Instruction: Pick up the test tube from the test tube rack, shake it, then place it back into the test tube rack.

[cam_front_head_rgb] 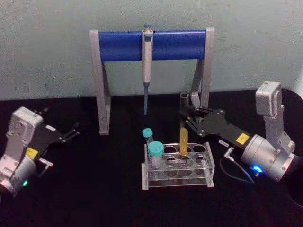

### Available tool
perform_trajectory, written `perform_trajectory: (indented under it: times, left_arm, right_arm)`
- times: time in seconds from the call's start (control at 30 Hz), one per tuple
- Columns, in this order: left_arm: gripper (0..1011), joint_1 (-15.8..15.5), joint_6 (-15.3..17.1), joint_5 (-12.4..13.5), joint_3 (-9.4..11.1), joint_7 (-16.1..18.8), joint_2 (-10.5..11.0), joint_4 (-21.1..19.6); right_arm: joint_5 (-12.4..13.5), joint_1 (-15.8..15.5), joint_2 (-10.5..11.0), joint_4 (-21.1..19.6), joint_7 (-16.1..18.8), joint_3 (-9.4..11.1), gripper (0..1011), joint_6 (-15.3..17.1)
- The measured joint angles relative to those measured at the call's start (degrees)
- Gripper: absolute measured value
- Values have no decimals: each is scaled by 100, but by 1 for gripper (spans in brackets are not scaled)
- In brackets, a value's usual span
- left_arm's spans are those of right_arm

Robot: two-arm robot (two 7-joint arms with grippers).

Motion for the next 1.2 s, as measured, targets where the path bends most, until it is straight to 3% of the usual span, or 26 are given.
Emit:
perform_trajectory:
  times: [1.2]
  left_arm:
    - [1001,0,0,0,0,0,0,0]
  right_arm:
    - [-109,99,-81,355,41,-107,227,128]
